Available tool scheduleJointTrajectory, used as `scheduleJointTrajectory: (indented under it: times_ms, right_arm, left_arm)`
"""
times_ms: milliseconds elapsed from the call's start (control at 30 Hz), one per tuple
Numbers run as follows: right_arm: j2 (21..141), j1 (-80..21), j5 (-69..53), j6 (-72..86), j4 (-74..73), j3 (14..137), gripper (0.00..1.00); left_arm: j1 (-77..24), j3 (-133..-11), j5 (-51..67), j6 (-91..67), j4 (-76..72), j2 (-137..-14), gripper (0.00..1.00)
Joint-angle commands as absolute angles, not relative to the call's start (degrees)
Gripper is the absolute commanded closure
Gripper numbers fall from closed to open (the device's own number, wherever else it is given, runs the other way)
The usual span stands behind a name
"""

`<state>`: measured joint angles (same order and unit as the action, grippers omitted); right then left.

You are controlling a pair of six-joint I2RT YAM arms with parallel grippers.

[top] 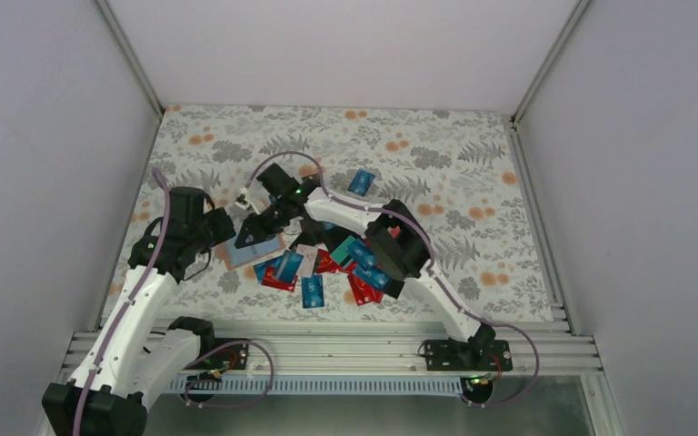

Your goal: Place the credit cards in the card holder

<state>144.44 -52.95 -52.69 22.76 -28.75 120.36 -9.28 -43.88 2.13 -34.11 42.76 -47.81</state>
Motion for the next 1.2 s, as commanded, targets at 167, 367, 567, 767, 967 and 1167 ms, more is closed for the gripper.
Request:
scheduleJointTrajectory:
  times_ms: [167,367,567,767,967,1167]
  right_arm:
    - [120.95,-45.66,-42.95,18.81,-25.73,95.55,0.72]
    - [108.08,-42.11,-40.08,19.70,-19.50,71.17,0.64]
    - [98.67,-39.56,-37.45,21.53,-14.86,53.11,0.58]
    - [90.39,-32.43,-36.02,22.21,-12.63,43.23,0.55]
    - [86.38,-27.00,-34.83,21.65,-12.10,39.45,0.59]
    - [87.96,-23.80,-35.90,20.29,-10.96,38.71,0.62]
  left_arm:
    - [-10.80,-41.62,15.91,-29.49,36.25,-49.94,0.89]
    - [-16.99,-38.85,20.72,-28.55,32.08,-55.95,0.86]
    - [-26.04,-36.46,20.39,-30.82,27.40,-60.65,0.86]
    - [-34.77,-36.42,20.21,-34.04,17.18,-68.27,0.75]
    - [-41.06,-40.14,19.93,-37.27,9.23,-80.29,0.68]
    - [-42.79,-43.31,21.33,-41.12,2.26,-89.08,0.62]
